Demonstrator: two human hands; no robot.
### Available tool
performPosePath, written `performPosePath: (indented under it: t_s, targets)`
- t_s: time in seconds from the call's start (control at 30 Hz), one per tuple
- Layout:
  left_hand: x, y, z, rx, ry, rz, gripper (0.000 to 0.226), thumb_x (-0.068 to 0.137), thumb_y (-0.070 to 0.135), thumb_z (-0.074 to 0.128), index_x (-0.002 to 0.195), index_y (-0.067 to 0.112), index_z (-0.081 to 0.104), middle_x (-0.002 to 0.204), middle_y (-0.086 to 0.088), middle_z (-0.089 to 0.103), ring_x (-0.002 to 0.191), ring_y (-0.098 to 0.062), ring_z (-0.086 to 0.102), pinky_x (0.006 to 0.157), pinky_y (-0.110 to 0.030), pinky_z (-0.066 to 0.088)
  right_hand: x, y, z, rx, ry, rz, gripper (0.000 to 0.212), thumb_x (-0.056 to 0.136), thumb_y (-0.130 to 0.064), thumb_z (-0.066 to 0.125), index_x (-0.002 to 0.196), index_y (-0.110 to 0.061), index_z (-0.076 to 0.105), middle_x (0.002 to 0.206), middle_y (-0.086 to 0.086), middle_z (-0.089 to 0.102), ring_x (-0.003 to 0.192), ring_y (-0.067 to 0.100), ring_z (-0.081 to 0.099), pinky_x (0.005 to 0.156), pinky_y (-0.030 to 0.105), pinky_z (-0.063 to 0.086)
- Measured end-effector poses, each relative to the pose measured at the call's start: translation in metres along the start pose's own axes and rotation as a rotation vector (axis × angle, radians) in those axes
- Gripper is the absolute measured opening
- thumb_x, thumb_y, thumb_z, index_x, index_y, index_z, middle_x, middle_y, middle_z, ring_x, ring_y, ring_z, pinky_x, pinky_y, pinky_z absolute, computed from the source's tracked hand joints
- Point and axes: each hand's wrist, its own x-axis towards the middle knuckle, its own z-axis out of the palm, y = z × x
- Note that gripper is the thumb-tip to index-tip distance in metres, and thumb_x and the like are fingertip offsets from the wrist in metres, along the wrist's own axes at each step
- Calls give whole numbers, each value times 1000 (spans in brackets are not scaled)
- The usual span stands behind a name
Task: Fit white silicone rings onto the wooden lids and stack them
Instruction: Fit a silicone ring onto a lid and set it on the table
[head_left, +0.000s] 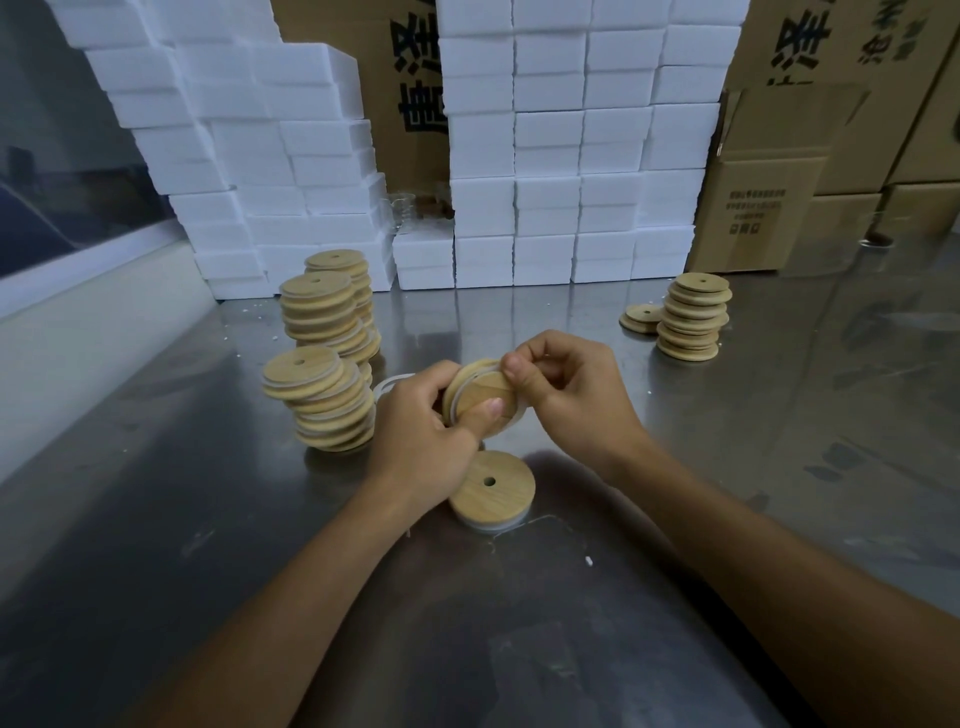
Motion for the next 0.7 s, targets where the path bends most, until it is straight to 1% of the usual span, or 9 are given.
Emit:
performPosePath:
  t_s: [0.07,0.13,0.23,0.33,0.4,0.47,0.57,0.7]
  targets:
    - [0,0,0,-33,5,-21,9,81,12,77,86,13,69,74,-7,69,72,-24,66,71,-49,55,-1,0,0,59,-2,25,11,92,-8,65,85,2,65,73,16,69,66,17,65,66,33,55]
    - [1,-1,-2,-51,16,-28,9,81,11,77,85,15,69,76,-5,70,74,-22,66,72,-46,56,-1,1,2,87,-13,57,13,92,-9,64,87,3,64,74,16,69,68,19,66,69,35,57]
    - [1,0,-2,-81,12,-41,10,81,12,78,84,16,70,77,-4,71,73,-19,67,68,-37,57,1,1,1,127,-25,109,12,94,-6,60,83,-1,63,69,14,66,65,21,64,67,34,58]
    - [1,1,1,-159,5,-95,9,82,12,77,84,18,71,78,-3,73,74,-18,69,67,-32,58,2,1,-2,173,-11,128,14,94,-5,60,80,-6,63,65,11,64,61,18,63,65,32,58]
    - [1,0,1,-212,12,-133,14,82,11,77,83,23,71,79,-1,74,77,-17,71,70,-32,59,1,0,-1,185,-10,120,12,93,-7,61,82,-4,64,68,10,67,63,17,65,65,31,58]
    - [2,-1,0,-247,31,-161,15,82,11,77,83,25,71,80,1,75,77,-14,72,71,-30,59,-1,1,2,202,-15,130,13,95,-10,60,85,-1,63,73,12,68,69,20,66,68,34,59]
    - [2,1,1,-298,58,-210,15,82,10,77,82,24,71,78,2,76,74,-11,72,66,-23,58,-2,1,5,179,-28,139,14,97,-9,57,84,-4,62,79,15,67,74,23,66,71,40,60]
    - [1,5,3,-402,44,-302,10,82,13,77,86,21,73,78,-3,76,71,-14,73,56,-23,55,-1,0,3,194,6,150,17,96,-9,57,81,-4,61,78,17,66,75,26,64,74,47,58]
